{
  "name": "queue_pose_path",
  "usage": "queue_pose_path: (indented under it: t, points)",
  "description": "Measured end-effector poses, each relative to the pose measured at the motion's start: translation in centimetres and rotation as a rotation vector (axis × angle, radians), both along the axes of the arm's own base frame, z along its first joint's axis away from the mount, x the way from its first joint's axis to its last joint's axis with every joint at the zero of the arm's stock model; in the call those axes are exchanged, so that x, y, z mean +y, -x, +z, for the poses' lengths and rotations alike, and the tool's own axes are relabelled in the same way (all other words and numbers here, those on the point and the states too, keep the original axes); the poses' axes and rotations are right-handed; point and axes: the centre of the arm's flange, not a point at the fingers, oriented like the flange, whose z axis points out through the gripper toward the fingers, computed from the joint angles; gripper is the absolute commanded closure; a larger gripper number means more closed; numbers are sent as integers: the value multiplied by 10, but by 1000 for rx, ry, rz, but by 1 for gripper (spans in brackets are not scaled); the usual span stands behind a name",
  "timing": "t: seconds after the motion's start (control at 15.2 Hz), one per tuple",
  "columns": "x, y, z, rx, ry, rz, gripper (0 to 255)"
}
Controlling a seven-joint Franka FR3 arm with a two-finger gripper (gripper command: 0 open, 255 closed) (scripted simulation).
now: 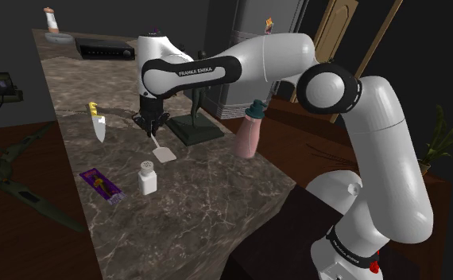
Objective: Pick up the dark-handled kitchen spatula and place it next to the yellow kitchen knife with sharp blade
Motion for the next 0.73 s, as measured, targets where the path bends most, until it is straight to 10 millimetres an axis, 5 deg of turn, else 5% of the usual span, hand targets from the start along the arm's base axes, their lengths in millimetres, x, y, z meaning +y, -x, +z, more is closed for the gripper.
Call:
queue_pose_path:
  t: [0.07,0.46,0.73]
  points:
    - [0,0,0,0,0,0,0]
    - [0,0,0,0,0,0,0]
    - [0,2,38,-1,0,0,0]
